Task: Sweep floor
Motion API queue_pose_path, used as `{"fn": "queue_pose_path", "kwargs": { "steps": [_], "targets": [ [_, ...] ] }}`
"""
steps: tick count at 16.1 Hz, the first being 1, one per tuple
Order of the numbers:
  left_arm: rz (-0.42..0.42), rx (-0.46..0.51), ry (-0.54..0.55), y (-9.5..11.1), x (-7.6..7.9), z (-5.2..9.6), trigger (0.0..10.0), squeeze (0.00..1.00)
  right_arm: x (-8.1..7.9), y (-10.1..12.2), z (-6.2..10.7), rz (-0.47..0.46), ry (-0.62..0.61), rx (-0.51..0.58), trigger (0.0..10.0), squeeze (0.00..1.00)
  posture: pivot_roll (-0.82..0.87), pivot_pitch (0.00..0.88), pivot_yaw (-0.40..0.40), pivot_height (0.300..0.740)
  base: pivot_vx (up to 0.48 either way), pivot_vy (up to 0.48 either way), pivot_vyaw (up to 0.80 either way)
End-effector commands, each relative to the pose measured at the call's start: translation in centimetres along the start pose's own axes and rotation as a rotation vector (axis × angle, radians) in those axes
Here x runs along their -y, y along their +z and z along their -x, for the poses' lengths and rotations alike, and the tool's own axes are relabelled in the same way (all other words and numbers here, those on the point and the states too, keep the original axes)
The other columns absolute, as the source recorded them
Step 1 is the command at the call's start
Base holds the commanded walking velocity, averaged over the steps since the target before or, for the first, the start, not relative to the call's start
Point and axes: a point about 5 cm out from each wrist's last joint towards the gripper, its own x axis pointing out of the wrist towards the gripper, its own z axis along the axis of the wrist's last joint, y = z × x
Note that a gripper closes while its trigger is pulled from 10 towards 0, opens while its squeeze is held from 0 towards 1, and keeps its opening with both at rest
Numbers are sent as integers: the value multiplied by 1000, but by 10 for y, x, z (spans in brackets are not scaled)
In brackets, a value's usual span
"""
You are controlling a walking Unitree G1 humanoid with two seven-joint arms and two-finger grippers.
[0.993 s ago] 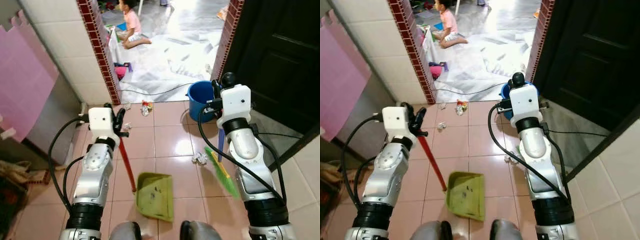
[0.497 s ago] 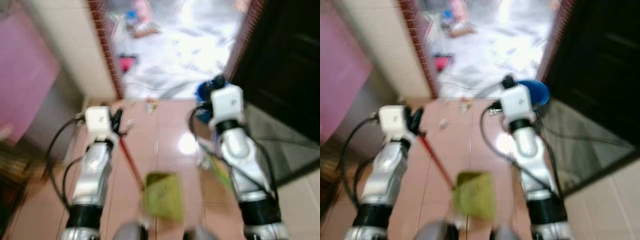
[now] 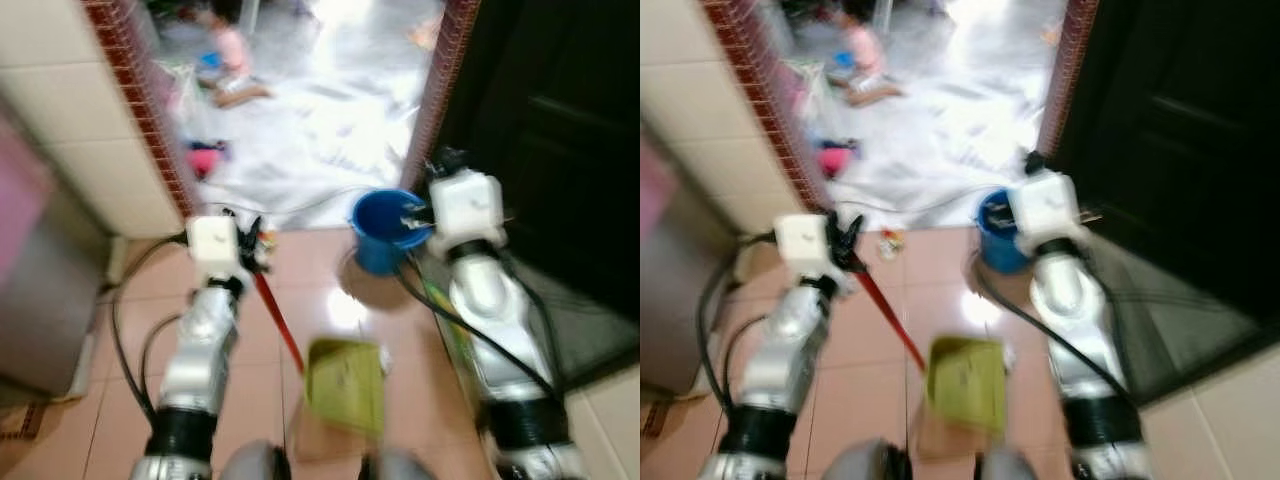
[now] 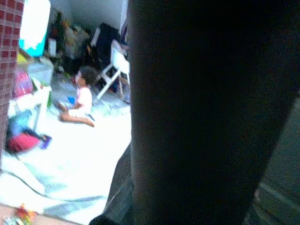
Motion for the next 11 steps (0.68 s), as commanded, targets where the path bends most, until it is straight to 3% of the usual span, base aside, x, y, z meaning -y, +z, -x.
{"fn": "queue_pose_path", "kwargs": {
  "steps": [1, 6, 9, 11],
  "targets": [
    [-34, 64, 19, 13, -1, -3, 10000, 0, 7, 9, -3, 11, -14, 48, 10000, 0, -90, 78, 63, 740, 0, 0, 0],
    [-33, 89, 45, 18, -2, -5, 10000, 0, 4, 6, -2, 4, -11, 34, 10000, 0, -91, 85, 62, 740, 0, 0, 0],
    [-112, 103, 113, 14, -6, -8, 10000, 0, 4, 4, -2, -3, -10, 24, 10000, 0, -90, 99, 57, 740, 0, 0, 0],
    [-78, 99, 160, 6, -8, -10, 10000, 0, 2, 2, -2, -9, -11, 13, 10000, 0, -90, 99, 52, 740, 0, 0, 0]
  ]
}}
